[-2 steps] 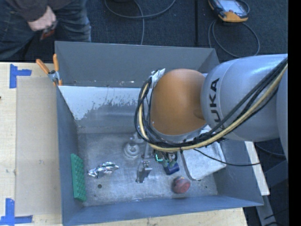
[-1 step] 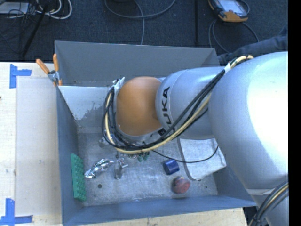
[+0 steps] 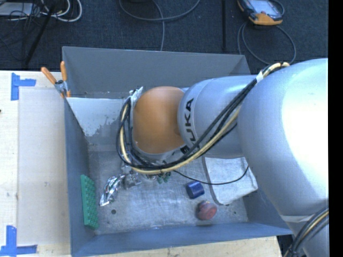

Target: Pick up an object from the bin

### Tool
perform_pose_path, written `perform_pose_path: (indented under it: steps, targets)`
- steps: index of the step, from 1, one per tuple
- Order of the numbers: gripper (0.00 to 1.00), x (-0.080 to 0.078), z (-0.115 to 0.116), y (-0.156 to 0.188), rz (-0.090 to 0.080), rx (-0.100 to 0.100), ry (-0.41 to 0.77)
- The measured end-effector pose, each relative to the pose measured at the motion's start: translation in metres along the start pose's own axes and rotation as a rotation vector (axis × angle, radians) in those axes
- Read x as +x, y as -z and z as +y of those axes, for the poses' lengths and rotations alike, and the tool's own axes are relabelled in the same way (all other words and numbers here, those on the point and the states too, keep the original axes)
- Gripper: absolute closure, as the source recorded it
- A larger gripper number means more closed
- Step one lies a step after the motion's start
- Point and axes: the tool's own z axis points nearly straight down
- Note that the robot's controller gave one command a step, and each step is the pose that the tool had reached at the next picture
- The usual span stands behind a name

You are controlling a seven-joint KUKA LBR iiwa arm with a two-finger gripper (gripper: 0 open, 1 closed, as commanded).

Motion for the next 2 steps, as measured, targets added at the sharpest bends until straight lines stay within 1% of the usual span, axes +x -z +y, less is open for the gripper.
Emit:
perform_pose_path:
  steps: [1,2]
  targets:
    - [1.00,0.0171,0.0006,0.1215,-0.007,0.001,0.030]
    - [0.00,0.0182,-0.0002,0.1165,0.001,0.000,0.027]
